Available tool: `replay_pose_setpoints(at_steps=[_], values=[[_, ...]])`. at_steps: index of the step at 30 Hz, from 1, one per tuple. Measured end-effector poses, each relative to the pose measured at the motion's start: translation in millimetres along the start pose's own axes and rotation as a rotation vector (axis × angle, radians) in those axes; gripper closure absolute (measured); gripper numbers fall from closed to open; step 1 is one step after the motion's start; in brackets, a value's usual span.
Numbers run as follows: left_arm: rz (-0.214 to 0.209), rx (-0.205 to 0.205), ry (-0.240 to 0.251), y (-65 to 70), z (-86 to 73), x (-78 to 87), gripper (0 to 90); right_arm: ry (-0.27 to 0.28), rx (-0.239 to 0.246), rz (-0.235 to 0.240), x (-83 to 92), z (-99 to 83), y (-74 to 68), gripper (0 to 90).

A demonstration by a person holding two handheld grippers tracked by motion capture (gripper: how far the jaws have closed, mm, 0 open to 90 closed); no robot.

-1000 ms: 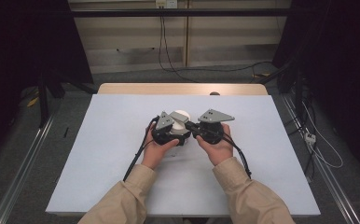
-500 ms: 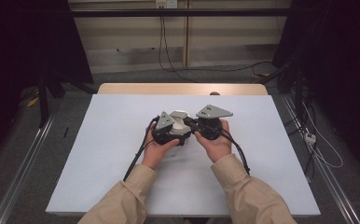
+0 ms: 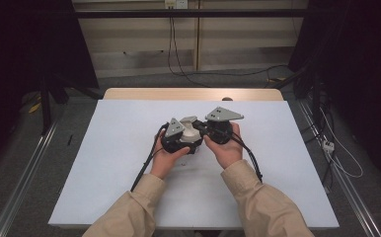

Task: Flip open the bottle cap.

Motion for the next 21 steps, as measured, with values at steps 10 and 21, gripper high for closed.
replay_pose_setpoints(at_steps=[10,21], values=[[0.002,0.005,0.001,-0.2,-0.1,-0.4,18.5,-0.004,0.01,-0.003,-5.8,3.5,1.0,90.0],[-0.002,0.013,0.004,-0.3,-0.3,-1.1,18.5,0.002,0.02,-0.007,-10.5,7.6,3.1,90.0]])
Point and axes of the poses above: each handheld gripper's, and its own axes: x roughly backward along the jaws, z roughly out of its top, y roughly to its right, the point moved 4 cm from there along -x, roughly forward along the jaws, and after that the axes turned 15 degrees about x, right-handed, at the moved point
